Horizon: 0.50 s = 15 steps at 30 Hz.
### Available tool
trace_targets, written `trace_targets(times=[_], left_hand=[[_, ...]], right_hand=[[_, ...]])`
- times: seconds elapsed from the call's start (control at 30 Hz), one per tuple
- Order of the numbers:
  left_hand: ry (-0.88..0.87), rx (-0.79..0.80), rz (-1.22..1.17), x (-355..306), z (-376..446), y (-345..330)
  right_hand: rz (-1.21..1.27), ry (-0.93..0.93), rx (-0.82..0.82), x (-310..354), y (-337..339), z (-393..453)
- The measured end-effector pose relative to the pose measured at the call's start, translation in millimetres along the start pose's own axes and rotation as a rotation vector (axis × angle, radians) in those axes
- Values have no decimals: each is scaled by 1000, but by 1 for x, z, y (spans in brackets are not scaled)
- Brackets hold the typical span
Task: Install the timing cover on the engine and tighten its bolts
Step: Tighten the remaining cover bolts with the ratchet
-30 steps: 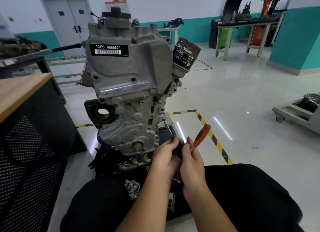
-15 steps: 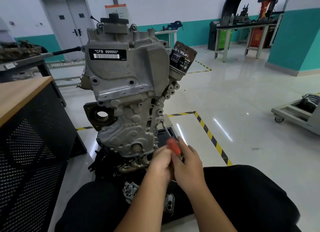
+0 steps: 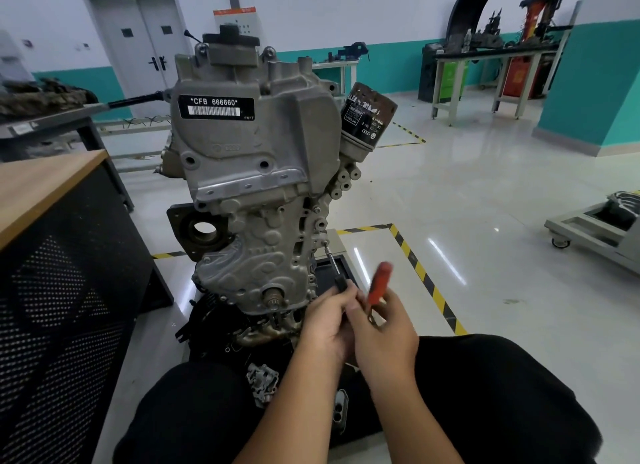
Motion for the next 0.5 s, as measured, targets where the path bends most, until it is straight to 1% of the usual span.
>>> trace_targets(times=[0.07,0.1,0.13,0.17,0.27,0.33,0.4,0.5], left_hand=[[8,6,-51,4,1,-1],[7,12,-67,4,1,-1],[6,17,-79,4,1,-1],[7,22,-94,4,2,-1],[0,15,-115,2,3,0],[-10,22,-97,2,3,-2],[-6,27,-90,1,1,-3],[9,31,-12,2,1,0]], right_hand=[[255,-247,-127,-12,3,-2],[305,-339,-150,-17,2,-3],[296,-371,-159,-20,2,-4],[242,-359,-164,-21,2,-5],[29,-241,-149,-22,4,-3],[-16,-203,-136,-22,4,-3],[93,-235,-144,-25,4,-3],[369,-413,-138,-31,2,-2]])
Point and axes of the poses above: each hand's wrist, its own z-axis towards the middle knuckle, its own y-axis out of the back of the hand, x = y × z, the point moved 4 cm from there along z, towards the middle knuckle, and after that the axes turned 1 degree about -y, right-handed, at the moved point
